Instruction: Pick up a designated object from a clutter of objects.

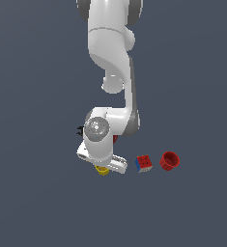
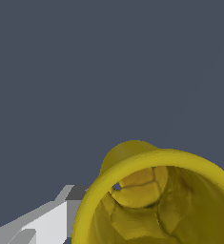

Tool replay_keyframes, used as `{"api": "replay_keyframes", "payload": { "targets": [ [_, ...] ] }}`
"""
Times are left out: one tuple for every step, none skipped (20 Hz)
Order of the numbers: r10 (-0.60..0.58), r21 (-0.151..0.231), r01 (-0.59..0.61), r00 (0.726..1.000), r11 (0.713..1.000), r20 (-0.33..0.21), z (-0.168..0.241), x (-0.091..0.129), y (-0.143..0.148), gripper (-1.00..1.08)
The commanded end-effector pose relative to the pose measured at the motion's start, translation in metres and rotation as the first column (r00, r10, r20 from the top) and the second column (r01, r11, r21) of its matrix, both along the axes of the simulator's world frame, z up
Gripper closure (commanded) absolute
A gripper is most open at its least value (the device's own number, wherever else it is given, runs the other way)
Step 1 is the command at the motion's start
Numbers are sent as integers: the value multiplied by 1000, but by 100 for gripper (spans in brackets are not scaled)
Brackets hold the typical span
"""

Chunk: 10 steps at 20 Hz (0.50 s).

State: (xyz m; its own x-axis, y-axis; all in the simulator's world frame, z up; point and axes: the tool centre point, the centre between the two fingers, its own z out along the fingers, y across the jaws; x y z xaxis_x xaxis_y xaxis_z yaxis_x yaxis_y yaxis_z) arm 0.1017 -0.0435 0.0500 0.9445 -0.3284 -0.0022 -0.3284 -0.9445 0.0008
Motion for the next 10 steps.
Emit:
{"api": "replay_keyframes", "payload": {
  "targets": [
    [0, 0, 0, 1000, 1000, 2, 6, -2, 3, 108],
    [0, 0, 0, 1000, 1000, 2, 9, -3, 5, 108],
    [0, 0, 0, 1000, 1000, 2, 12, -5, 7, 108],
    [0, 0, 0, 1000, 1000, 2, 15, -7, 9, 108],
    [0, 0, 0, 1000, 1000, 2, 19, -9, 11, 108],
    [0, 0, 0, 1000, 1000, 2, 23, -12, 14, 108],
    [0, 0, 0, 1000, 1000, 2, 28, -14, 16, 108],
    [0, 0, 0, 1000, 1000, 2, 33, -17, 19, 108],
    [0, 0, 0, 1000, 1000, 2, 39, -20, 23, 108],
    [0, 0, 0, 1000, 1000, 2, 44, -24, 26, 108]
  ]
}}
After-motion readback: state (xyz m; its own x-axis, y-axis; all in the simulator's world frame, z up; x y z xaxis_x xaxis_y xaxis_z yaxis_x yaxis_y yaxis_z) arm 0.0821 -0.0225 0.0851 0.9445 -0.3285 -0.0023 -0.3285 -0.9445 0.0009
